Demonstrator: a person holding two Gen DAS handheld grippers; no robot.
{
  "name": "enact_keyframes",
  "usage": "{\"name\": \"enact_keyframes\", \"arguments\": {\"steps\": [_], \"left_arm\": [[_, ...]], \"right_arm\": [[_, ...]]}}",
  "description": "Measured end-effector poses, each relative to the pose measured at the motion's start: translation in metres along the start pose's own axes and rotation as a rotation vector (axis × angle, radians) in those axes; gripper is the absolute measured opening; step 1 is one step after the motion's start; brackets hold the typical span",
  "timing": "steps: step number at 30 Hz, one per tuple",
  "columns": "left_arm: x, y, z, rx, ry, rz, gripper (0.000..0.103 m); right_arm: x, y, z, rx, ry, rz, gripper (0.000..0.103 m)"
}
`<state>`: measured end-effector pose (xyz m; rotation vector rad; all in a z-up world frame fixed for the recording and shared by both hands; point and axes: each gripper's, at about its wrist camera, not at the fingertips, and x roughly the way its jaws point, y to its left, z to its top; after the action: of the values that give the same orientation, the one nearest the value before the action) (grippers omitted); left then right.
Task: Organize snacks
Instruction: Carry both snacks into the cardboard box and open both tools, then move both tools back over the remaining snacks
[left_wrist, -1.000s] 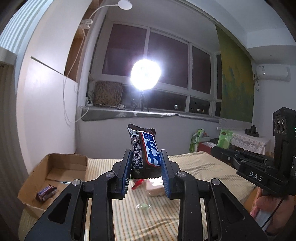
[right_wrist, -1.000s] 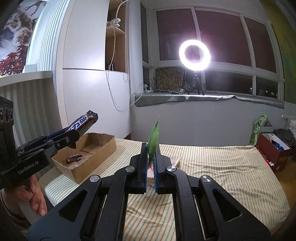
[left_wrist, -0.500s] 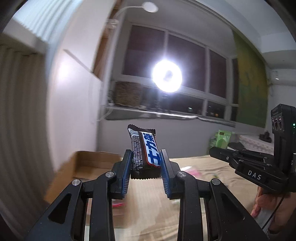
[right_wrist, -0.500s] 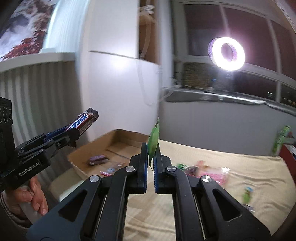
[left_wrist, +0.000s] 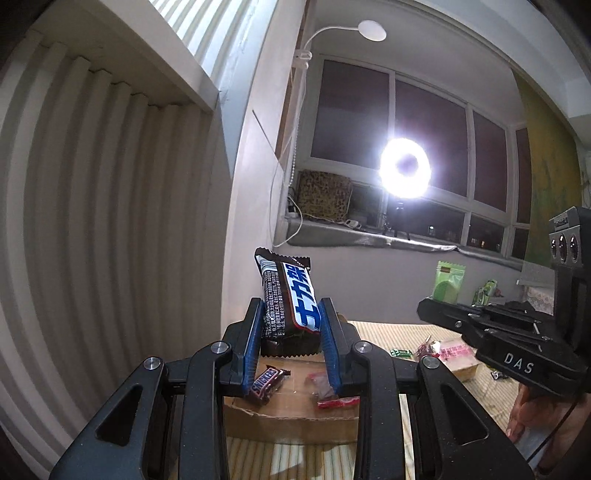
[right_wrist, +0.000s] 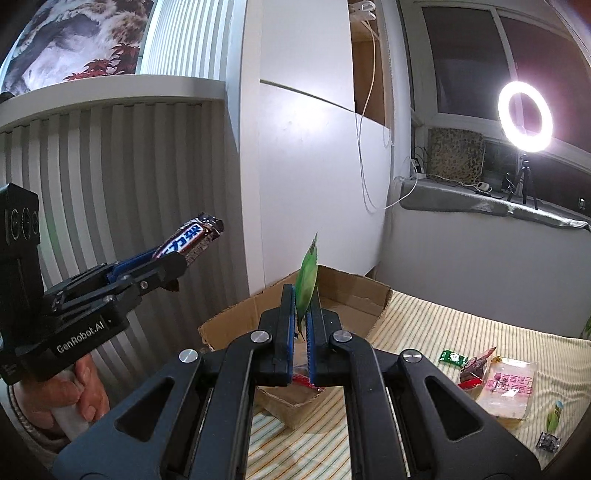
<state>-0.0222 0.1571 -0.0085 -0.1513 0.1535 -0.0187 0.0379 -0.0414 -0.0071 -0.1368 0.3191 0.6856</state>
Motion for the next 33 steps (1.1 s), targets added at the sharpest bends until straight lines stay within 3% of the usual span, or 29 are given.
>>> {"name": "enact_keyframes", "arguments": {"steps": [11,12,13,14,15,17,19,33], "left_arm": [[0.037,0.010,-0.015,-0.020,0.073,-0.021,0.028],[0.041,0.011,-0.018,-0.023,0.089,-0.026,0.028],[0.047,0.012,-0.022,-0.027,0.109,-0.034,0.030],[0.054,0.014,-0.026,-0.033,0.136,-0.039,0.032],[0.062,0.016,-0.031,-0.036,0.166,-0.030,0.037],[0.067,0.018,-0.037,-0.040,0.181,0.006,0.070],[0.064,0.024,-0.038,-0.058,0.146,0.042,0.075],[0.039,0.024,-0.023,-0.053,0.108,0.084,0.078]], "right_arm": [[0.057,-0.007,-0.010,0.017,0.080,0.033,0.006],[0.065,-0.008,-0.013,0.020,0.102,0.043,0.008],[0.074,-0.009,-0.018,0.020,0.131,0.044,0.024],[0.081,-0.010,-0.022,0.018,0.147,0.023,0.051],[0.085,-0.011,-0.025,0.018,0.154,0.003,0.053],[0.087,-0.015,-0.029,0.025,0.155,0.007,0.059],[0.086,-0.016,-0.029,0.017,0.147,-0.006,0.060],[0.055,-0.005,-0.020,0.007,0.080,-0.016,0.071]]}}
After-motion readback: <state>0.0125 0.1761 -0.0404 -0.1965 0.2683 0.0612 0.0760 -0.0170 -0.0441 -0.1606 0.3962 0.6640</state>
